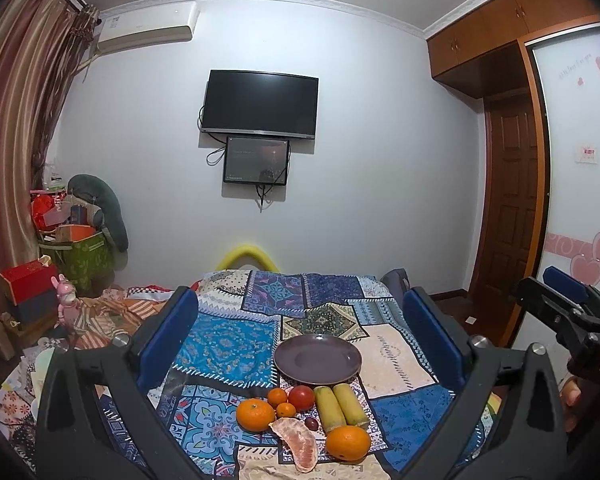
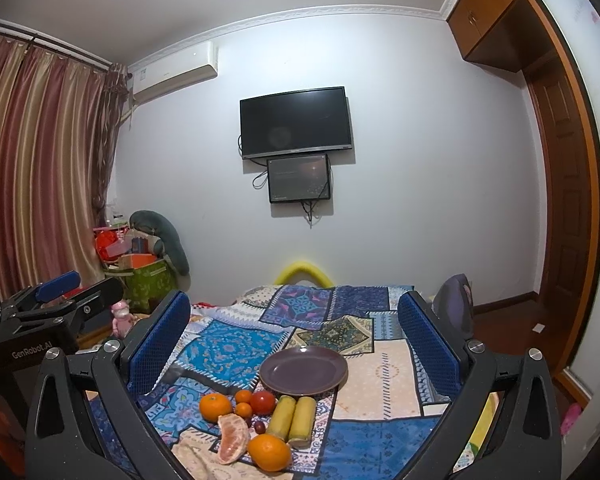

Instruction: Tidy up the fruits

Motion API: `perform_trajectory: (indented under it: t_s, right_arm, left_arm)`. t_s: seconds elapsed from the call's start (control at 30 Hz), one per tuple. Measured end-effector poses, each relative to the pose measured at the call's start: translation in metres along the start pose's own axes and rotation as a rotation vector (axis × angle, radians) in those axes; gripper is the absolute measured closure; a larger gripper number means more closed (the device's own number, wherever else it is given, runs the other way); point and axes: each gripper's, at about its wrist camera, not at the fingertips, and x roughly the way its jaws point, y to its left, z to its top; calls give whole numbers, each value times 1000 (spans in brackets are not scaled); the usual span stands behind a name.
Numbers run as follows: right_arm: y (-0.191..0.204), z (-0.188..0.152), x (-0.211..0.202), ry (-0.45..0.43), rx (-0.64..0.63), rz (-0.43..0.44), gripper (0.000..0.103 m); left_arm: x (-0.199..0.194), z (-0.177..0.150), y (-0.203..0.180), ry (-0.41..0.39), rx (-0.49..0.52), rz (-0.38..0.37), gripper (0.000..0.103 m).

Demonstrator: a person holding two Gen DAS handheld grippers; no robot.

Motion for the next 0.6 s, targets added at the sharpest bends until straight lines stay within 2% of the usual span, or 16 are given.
perform_trajectory:
  t_s: [0.6]
  right_arm:
    - [-3,-2,-1,-3,15,10,0]
  left_arm:
    - [-2,2,-7,-9,27,-4,0]
